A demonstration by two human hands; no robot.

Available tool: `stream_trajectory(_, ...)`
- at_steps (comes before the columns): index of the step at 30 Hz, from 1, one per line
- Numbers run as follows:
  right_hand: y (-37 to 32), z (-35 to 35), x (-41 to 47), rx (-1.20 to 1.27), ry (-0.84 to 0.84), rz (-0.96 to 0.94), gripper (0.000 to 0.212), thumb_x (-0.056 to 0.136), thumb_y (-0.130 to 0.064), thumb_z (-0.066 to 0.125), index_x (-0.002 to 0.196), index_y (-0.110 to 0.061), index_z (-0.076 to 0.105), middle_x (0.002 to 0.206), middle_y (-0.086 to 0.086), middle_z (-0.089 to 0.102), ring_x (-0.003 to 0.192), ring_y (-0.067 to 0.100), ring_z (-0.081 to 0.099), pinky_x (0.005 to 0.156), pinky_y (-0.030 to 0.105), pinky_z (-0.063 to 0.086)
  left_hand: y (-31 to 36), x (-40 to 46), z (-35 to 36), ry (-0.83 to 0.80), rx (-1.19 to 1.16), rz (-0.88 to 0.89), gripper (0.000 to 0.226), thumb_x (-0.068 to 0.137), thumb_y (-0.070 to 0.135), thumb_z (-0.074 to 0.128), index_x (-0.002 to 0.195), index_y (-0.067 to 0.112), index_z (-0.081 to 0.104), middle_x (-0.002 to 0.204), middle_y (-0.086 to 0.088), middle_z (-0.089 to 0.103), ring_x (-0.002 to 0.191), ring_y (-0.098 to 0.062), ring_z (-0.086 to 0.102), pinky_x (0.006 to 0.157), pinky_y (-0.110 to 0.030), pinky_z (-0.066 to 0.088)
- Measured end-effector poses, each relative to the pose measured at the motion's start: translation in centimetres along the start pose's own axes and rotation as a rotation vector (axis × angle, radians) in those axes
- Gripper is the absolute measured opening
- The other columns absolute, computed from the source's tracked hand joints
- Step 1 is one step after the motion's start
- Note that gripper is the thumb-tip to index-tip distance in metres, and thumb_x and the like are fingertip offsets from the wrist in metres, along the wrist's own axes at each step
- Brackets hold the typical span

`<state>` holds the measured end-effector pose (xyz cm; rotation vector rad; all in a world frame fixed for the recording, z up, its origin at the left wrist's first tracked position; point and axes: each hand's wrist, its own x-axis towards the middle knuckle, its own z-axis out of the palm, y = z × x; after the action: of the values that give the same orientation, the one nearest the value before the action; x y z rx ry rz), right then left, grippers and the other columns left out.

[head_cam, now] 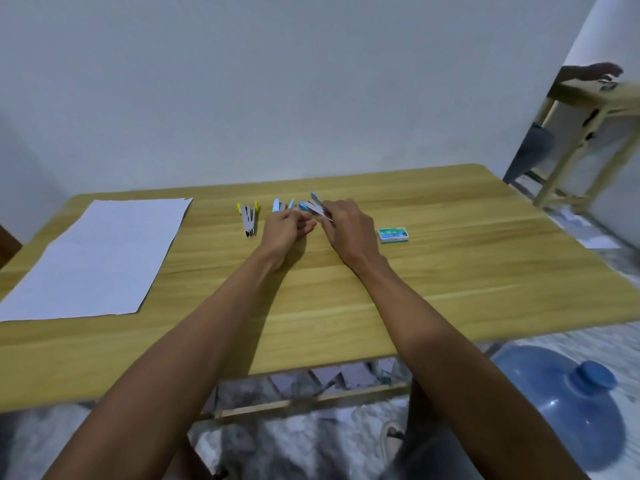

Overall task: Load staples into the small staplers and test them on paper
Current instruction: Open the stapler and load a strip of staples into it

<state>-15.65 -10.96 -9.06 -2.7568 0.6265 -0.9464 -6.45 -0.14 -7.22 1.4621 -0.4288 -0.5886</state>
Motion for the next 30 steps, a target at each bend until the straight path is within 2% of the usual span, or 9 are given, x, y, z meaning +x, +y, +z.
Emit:
stream_trajectory(4, 0.1, -0.4, -0.5, 0.076, 0.100, -0.004, 0.031, 0.091, -0.026, 0.065, 0.121, -0.020, 0.064, 0.106, -0.002, 0.068, 0.100, 0.024, 0.059, 0.066, 0.038, 0.051, -0.2, 0.5, 0.5, -0.001, -0.139, 0.045, 0.031, 0.098, 0.018, 0.058, 0.107, -0.010, 0.067, 0.100, -0.023, 0.072, 0.087, -0.024, 0.072, 0.085, -0.030, 0.059)
stream_trajectory(8, 0.2, -0.4, -0.6, 0.202, 0.122, -0.030, 0.037, 0.086, -0.025, 0.072, 0.121, -0.019, 0.066, 0.105, -0.002, 0.070, 0.093, 0.020, 0.064, 0.070, 0.036, 0.054, -0.5, 0.3, 0.7, 0.078, -0.201, 0.086, 0.030, 0.088, 0.012, 0.071, 0.111, -0.007, 0.068, 0.099, -0.018, 0.074, 0.085, -0.019, 0.072, 0.082, -0.030, 0.059)
stream_trajectory(12, 0.3, -0.6, -0.3, 0.599, 0.086, 0.152, 0.034, 0.094, -0.037, 0.060, 0.125, -0.023, 0.064, 0.107, -0.007, 0.069, 0.092, 0.009, 0.064, 0.079, 0.038, 0.055, -1.1, 0.2, 0.2, 0.153, -0.238, 0.171, 0.031, 0.087, 0.006, 0.071, 0.117, 0.000, 0.066, 0.101, -0.015, 0.073, 0.096, -0.020, 0.071, 0.092, -0.031, 0.056)
stream_trajectory(14, -0.1, -0.9, -0.2, 0.674, 0.115, 0.165, 0.033, 0.098, -0.034, 0.055, 0.127, -0.021, 0.063, 0.106, -0.003, 0.069, 0.093, 0.011, 0.063, 0.080, 0.035, 0.055, -1.1, -0.2, 0.5, 0.151, -0.208, 0.225, 0.033, 0.087, 0.003, 0.071, 0.119, 0.003, 0.065, 0.101, -0.011, 0.073, 0.095, -0.016, 0.071, 0.092, -0.031, 0.056)
stream_trajectory(17, -0.8, -1.1, -0.1, 0.719, 0.097, 0.159, 0.035, 0.101, -0.036, 0.051, 0.128, -0.017, 0.062, 0.098, -0.002, 0.070, 0.088, 0.008, 0.065, 0.075, 0.028, 0.054, -1.0, -0.4, 1.1, 0.122, -0.053, 0.361, 0.033, 0.087, 0.003, 0.071, 0.120, 0.006, 0.066, 0.099, -0.007, 0.073, 0.094, -0.012, 0.071, 0.090, -0.026, 0.056)
stream_trajectory(20, -0.8, -1.1, 0.3, 0.705, 0.135, 0.174, 0.031, 0.103, -0.033, 0.049, 0.120, -0.012, 0.064, 0.082, -0.011, 0.066, 0.074, -0.001, 0.062, 0.065, 0.019, 0.047, -1.1, -0.4, 1.2, 0.095, 0.074, 0.488, 0.029, 0.086, 0.003, 0.071, 0.115, 0.003, 0.069, 0.103, -0.007, 0.074, 0.098, -0.013, 0.071, 0.087, -0.021, 0.054)
stream_trajectory(24, -0.8, -1.0, 0.6, 0.575, 0.147, 0.139, 0.028, 0.106, -0.030, 0.039, 0.104, -0.013, 0.061, 0.077, -0.001, 0.063, 0.068, 0.012, 0.058, 0.059, 0.031, 0.043, -1.2, -0.5, 1.4, 0.116, 0.146, 0.565, 0.022, 0.085, 0.003, 0.071, 0.107, 0.001, 0.069, 0.102, -0.010, 0.073, 0.098, -0.019, 0.071, 0.089, -0.028, 0.055)
stream_trajectory(27, 0.4, -0.8, 1.5, 0.594, 0.252, 0.354, 0.030, 0.106, -0.026, 0.036, 0.100, -0.013, 0.062, 0.080, 0.002, 0.064, 0.067, 0.016, 0.058, 0.058, 0.031, 0.044, -1.2, -0.6, 1.0, 0.170, 0.082, 0.544, 0.017, 0.087, 0.002, 0.068, 0.104, 0.002, 0.067, 0.100, -0.013, 0.072, 0.096, -0.022, 0.070, 0.090, -0.035, 0.056)
stream_trajectory(30, 2.0, -0.7, 2.3, 0.861, 0.304, 0.652, 0.028, 0.104, -0.021, 0.037, 0.090, -0.015, 0.061, 0.069, 0.002, 0.061, 0.057, 0.016, 0.056, 0.052, 0.028, 0.042, -0.8, -1.0, 0.9, 0.174, -0.080, 0.503, 0.018, 0.089, -0.002, 0.063, 0.106, 0.004, 0.060, 0.104, -0.016, 0.071, 0.098, -0.023, 0.070, 0.092, -0.037, 0.055)
